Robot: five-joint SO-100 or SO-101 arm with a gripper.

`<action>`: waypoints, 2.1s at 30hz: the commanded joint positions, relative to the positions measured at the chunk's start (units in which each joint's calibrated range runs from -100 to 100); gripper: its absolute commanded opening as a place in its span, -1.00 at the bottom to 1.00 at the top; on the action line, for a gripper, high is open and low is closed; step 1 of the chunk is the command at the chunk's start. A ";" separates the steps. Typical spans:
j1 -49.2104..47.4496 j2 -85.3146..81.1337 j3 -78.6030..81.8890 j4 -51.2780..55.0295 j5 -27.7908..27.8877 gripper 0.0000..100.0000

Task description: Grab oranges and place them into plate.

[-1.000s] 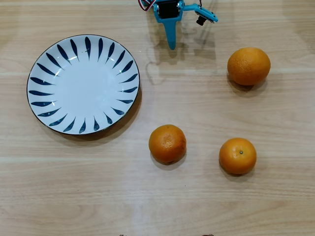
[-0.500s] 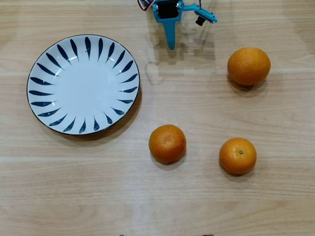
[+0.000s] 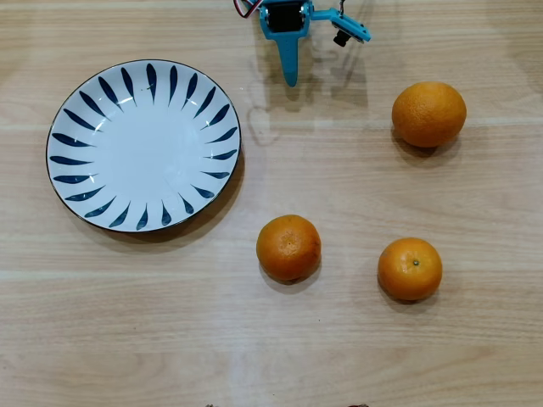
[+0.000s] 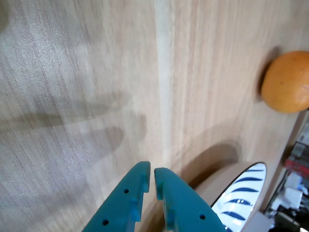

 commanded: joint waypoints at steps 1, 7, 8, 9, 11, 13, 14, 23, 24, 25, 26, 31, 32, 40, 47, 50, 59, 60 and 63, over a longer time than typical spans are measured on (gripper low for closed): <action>0.25 -0.93 0.68 -0.68 0.25 -0.96; 0.41 -0.59 0.23 -0.68 0.20 -0.96; 0.41 -0.59 0.14 -0.68 0.20 -0.96; 0.57 -0.59 0.23 -0.68 0.20 -0.96; 0.57 -0.59 0.23 -0.68 0.20 -0.96; 0.41 -0.59 0.23 -0.68 0.20 -0.96; 0.17 -0.59 0.23 -0.68 0.20 -0.96; 0.41 -0.51 -1.13 -0.59 0.56 -0.95; 0.09 -0.34 -3.21 -0.25 0.56 -0.95; 0.01 0.08 -6.20 0.01 0.62 -0.95; 0.01 1.27 -9.64 0.18 0.62 -0.95; -0.07 17.24 -31.28 3.96 0.62 -0.95; -0.15 21.47 -36.17 5.08 0.62 -0.95; -4.43 47.76 -71.93 15.99 0.67 -0.95; -10.40 62.04 -89.40 23.04 0.30 -0.95; -12.33 67.62 -93.84 23.38 0.30 -0.95; -17.90 78.19 -100.36 22.70 0.15 -0.95; -18.70 79.04 -100.72 22.61 0.15 -0.95; -22.01 81.23 -101.72 22.53 0.09 -0.95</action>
